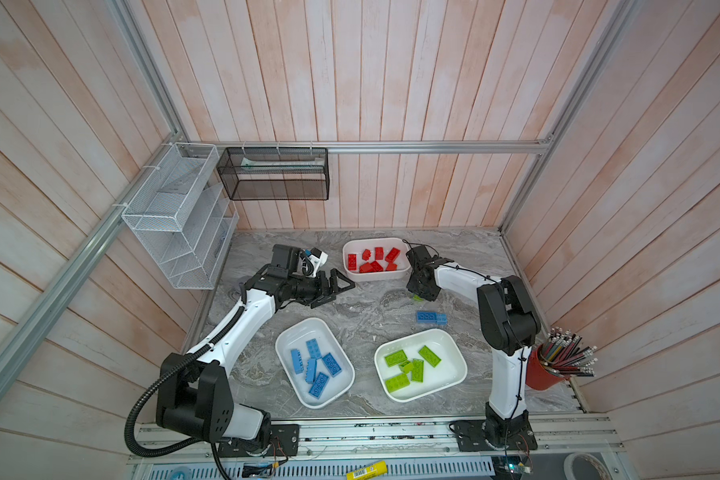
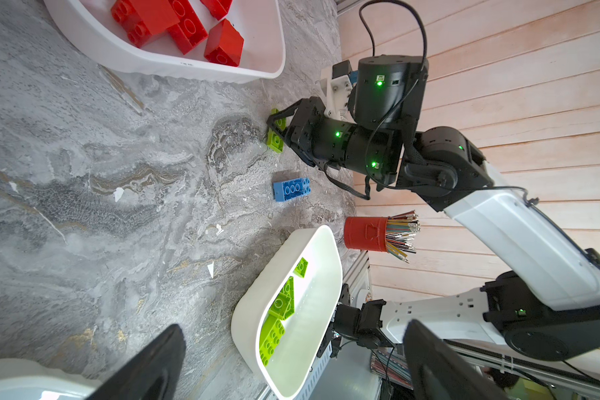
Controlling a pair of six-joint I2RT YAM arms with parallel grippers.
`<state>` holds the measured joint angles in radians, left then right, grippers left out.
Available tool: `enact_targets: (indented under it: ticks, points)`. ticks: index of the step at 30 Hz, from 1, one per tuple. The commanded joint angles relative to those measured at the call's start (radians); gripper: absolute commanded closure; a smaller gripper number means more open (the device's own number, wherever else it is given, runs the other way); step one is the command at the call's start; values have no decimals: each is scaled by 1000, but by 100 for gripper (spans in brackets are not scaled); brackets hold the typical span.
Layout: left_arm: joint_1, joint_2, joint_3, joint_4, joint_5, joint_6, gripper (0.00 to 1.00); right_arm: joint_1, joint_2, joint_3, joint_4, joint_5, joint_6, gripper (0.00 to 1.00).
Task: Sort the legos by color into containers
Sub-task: 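Carry the lime-green brick with the right gripper into the green tray, release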
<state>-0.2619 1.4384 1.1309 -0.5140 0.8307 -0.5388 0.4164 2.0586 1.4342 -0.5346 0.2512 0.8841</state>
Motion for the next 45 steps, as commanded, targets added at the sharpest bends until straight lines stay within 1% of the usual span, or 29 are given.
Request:
enact_targets:
  ticks: [1, 3, 6, 10, 14, 18, 21, 26, 28, 33, 35, 37, 42, 43, 45]
  points:
    - [5, -15, -10, 23, 15, 10, 0, 7, 13, -12, -98, 52, -1, 63]
    - [4, -17, -11, 23, 15, 11, 0, 10, 0, -27, -116, 59, 2, 63]
    - [5, -17, -13, 22, 16, 11, 0, 8, -55, -88, -85, 40, 2, 70]
    - [4, -17, -9, 18, 16, 12, 0, 2, -126, -69, -87, 54, -50, 77]
    - [5, -24, -7, 12, 17, 14, 0, -3, -234, -62, -100, 24, -139, 77]
    - [5, -27, -6, 2, 18, 17, 0, 8, -391, -94, -169, -46, -236, 76]
    - [4, -30, -6, 0, 18, 16, 0, 53, -539, -184, -210, -136, -319, 76]
    - [5, -32, -9, 16, 27, 5, 0, 151, -751, -349, -311, -267, -352, 75]
    - [6, -34, -8, 19, 33, 3, 0, 198, -829, -420, -336, -332, -358, 75]
    - [5, -41, -10, 7, 36, 4, 0, 344, -969, -571, -421, -378, -293, 75]
    - [6, -38, -6, -3, 37, 10, 0, 377, -998, -633, -420, -374, -258, 74]
    - [4, -34, 4, -18, 38, 21, 0, 383, -1006, -686, -386, -364, -243, 74]
    - [6, -30, 21, -34, 42, 32, 0, 386, -958, -742, -311, -331, -234, 72]
    - [5, -29, 21, -35, 43, 35, 0, 385, -949, -760, -296, -329, -234, 70]
    - [5, -27, 22, -40, 44, 42, 0, 386, -937, -767, -273, -317, -239, 62]
